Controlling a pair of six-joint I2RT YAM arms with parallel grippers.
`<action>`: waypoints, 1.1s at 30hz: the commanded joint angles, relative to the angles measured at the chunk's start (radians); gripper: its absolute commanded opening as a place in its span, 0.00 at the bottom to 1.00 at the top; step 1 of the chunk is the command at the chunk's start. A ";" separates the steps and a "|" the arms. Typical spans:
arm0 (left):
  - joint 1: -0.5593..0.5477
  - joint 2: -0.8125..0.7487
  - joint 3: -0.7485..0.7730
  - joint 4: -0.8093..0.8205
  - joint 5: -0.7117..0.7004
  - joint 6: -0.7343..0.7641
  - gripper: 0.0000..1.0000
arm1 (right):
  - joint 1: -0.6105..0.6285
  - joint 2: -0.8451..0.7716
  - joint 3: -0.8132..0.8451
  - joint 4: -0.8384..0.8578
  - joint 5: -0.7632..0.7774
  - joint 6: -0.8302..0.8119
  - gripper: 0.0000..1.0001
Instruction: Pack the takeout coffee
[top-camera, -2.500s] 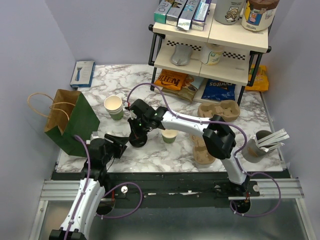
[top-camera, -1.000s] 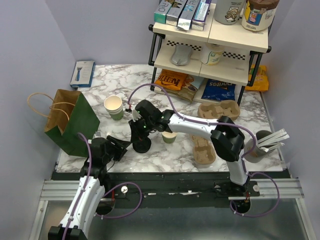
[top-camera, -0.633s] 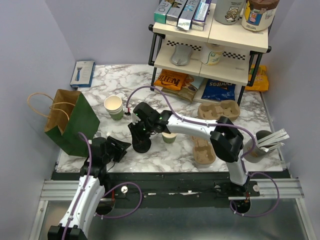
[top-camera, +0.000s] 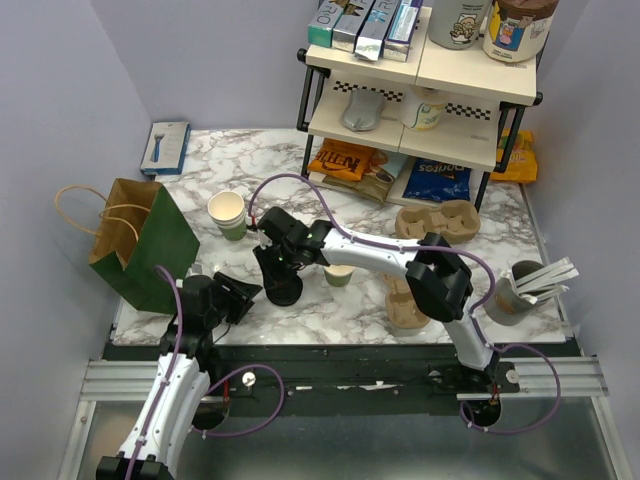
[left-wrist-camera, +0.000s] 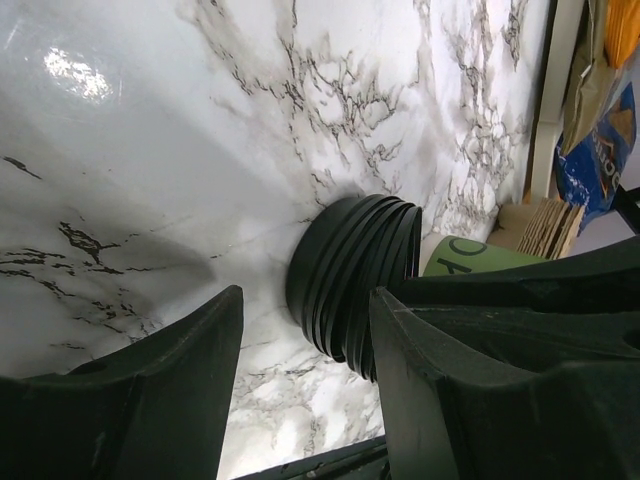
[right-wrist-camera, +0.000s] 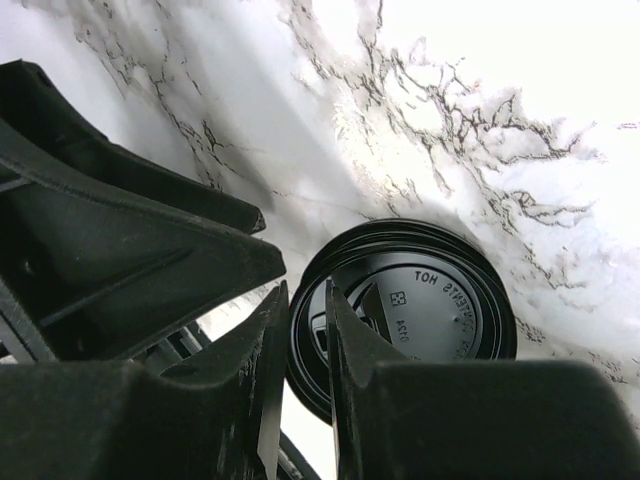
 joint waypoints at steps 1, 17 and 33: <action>0.000 -0.018 0.014 -0.038 0.016 0.005 0.62 | 0.011 0.023 0.026 -0.038 0.017 0.017 0.29; 0.000 -0.037 0.011 -0.051 0.012 -0.004 0.62 | 0.020 0.021 0.029 -0.061 0.012 0.034 0.31; 0.000 0.012 -0.033 0.061 0.108 -0.007 0.62 | 0.020 -0.025 -0.011 -0.019 0.006 0.059 0.01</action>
